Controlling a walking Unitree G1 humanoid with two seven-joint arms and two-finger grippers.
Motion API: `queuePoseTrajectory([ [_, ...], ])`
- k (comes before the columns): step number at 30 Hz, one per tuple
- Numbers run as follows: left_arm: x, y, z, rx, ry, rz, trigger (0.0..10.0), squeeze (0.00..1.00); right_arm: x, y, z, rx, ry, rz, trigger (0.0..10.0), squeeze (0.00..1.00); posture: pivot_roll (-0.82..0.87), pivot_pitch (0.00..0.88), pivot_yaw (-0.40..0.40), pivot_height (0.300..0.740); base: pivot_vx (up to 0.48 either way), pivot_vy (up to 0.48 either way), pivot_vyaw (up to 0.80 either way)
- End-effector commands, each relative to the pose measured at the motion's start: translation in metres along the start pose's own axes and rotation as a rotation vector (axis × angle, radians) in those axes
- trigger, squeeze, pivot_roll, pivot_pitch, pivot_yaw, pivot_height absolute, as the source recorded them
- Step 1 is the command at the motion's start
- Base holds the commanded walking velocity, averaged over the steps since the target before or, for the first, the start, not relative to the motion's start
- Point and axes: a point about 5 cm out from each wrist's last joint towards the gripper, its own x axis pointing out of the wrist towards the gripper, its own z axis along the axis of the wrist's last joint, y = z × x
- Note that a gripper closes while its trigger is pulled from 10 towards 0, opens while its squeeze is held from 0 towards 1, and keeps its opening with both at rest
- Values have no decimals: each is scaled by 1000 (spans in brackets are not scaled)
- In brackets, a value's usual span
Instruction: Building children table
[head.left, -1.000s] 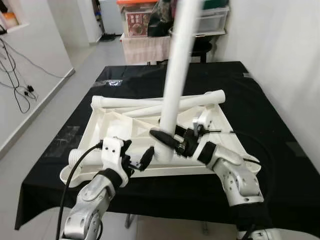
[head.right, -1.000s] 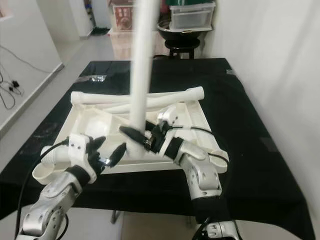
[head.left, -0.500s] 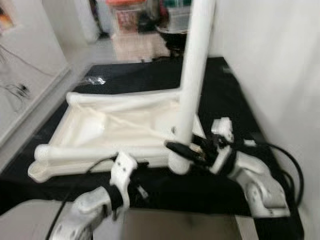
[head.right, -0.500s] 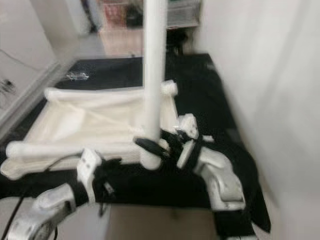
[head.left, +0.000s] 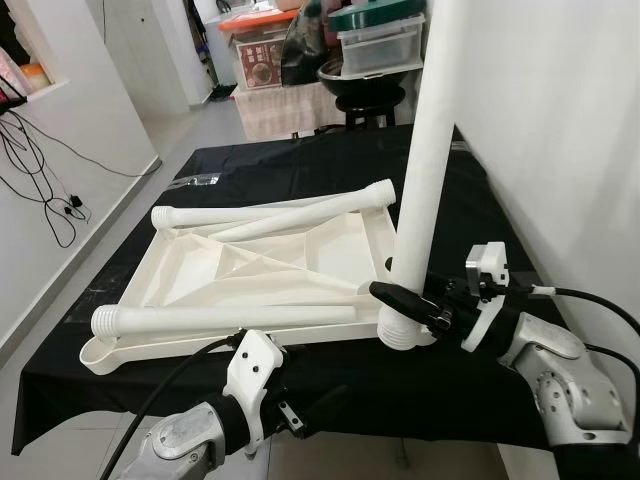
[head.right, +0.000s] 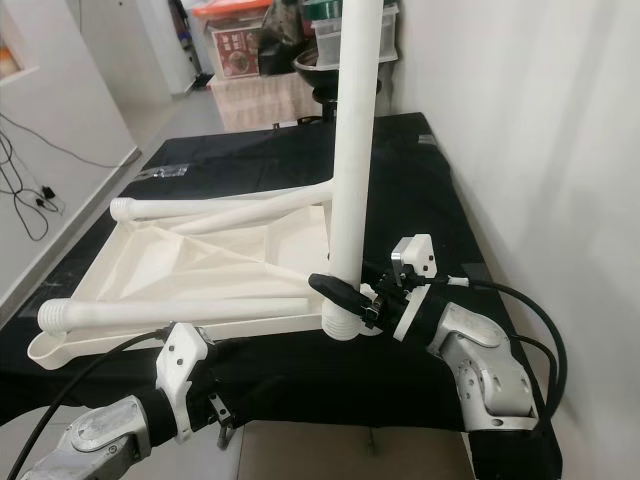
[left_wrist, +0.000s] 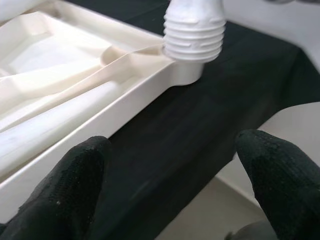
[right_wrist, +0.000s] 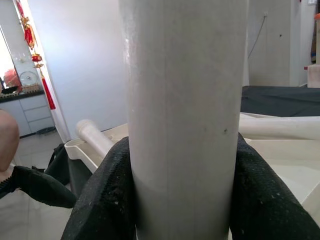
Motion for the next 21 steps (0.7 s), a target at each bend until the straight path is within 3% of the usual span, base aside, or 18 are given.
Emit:
queuePoseTrajectory([
  [1, -5, 4, -4, 23, 37, 26, 10000, 0, 3, 0, 3, -10, -26, 7, 10000, 0, -38, 65, 114, 740, 0, 0, 0],
  [14, -17, -8, -2, 12, 28, -8, 10000, 0, -2, -16, 0, -34, -43, -29, 10000, 0, -5, 125, 140, 740, 0, 0, 0],
  [21, -22, -14, -1, -6, 26, -30, 10000, 0, -7, -7, 3, -20, 7, 73, 10000, 0, -6, 138, 142, 740, 0, 0, 0],
])
